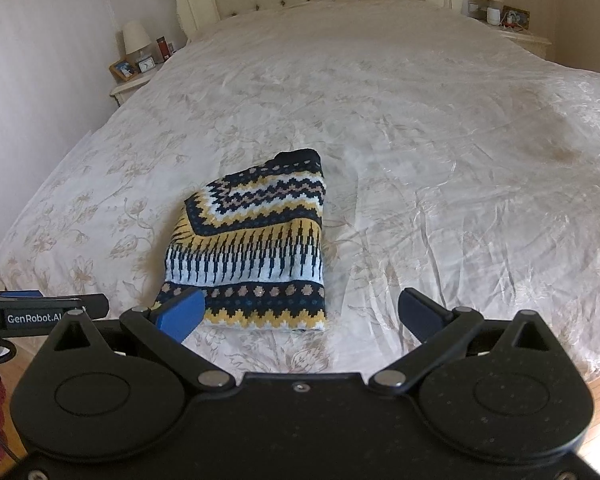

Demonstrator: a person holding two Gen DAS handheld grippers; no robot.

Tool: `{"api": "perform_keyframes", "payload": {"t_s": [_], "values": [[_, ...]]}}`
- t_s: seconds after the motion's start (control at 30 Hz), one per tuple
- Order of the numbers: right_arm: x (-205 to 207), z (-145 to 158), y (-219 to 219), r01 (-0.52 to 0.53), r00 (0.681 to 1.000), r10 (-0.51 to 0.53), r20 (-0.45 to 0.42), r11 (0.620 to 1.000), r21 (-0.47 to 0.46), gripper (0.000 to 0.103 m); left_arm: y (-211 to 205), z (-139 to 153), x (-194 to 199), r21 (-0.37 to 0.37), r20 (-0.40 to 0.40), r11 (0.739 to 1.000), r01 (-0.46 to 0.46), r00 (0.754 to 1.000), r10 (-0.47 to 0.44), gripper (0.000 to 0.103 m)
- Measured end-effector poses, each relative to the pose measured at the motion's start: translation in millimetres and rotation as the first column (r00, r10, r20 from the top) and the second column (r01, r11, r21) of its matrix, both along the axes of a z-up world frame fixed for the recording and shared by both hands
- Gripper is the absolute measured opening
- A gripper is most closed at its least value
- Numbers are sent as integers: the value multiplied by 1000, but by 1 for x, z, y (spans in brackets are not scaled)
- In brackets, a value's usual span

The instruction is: Fold small clothes

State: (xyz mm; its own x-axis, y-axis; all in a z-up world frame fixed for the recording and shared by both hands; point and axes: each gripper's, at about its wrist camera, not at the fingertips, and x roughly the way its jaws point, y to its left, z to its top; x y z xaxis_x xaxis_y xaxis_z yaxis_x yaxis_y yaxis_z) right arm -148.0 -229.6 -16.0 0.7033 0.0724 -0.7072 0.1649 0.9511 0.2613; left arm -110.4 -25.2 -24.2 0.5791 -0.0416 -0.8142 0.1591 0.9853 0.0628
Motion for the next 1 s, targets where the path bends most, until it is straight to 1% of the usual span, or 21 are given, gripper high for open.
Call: {"api": "perform_keyframes", "payload": {"t_s": [0.63, 1.0], "values": [[11, -8, 2, 15, 999, -15, -49, 1000, 7, 102, -2, -7, 8, -9, -41, 1000, 13, 999, -13, 92], [22, -10, 2, 22, 998, -21, -59, 1000, 21, 102, -1, -11, 17, -15, -61, 1000, 9, 998, -9, 92]]}}
